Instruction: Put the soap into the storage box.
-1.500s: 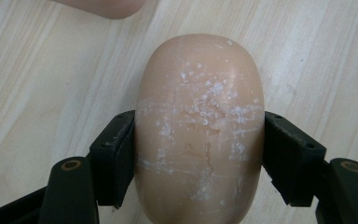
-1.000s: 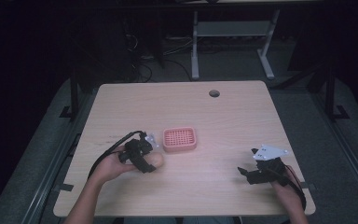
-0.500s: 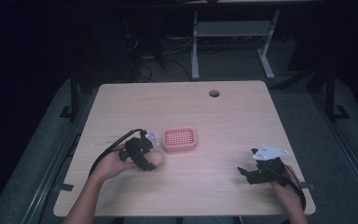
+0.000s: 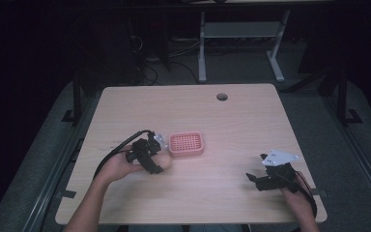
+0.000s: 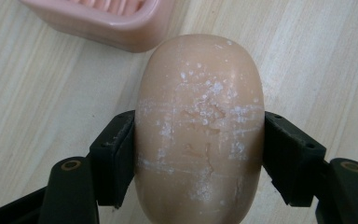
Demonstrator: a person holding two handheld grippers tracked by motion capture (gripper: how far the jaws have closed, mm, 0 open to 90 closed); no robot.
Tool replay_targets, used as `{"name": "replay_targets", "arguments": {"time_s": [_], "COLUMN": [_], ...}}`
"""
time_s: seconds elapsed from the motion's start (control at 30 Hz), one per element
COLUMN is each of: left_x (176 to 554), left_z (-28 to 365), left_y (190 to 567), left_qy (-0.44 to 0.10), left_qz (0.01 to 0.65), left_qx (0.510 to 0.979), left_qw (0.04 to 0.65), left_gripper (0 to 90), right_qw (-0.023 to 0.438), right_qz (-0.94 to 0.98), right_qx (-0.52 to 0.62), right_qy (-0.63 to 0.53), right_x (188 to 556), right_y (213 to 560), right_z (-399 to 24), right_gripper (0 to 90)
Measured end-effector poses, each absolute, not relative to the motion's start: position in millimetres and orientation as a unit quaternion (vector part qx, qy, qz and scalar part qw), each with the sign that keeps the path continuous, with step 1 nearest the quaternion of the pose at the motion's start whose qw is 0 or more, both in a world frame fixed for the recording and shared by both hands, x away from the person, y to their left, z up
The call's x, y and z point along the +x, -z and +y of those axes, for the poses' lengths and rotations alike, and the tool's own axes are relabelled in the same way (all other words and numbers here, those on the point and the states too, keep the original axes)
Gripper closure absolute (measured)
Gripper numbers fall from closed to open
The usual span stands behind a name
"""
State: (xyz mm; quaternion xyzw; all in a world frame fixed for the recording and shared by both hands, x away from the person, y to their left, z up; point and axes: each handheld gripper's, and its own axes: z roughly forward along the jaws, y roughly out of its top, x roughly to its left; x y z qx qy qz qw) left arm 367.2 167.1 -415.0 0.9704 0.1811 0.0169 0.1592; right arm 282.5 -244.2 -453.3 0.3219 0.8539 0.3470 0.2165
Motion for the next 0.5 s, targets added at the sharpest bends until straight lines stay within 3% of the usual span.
{"name": "replay_targets", "arguments": {"time_s": [0.5], "left_x": [376.3], "left_z": [153.2], "left_y": [401.6], "left_qy": [-0.022], "left_qz": [0.166], "left_qx": [0.974], "left_qw": [0.154], "left_gripper": [32.0], "right_qw": [0.217], "right_qz": [0.854], "right_qx": [0.321], "right_qy": [-0.348], "right_x": [282.7], "right_y": [453.2], "right_z": [-244.0], "right_gripper": [13.8]}}
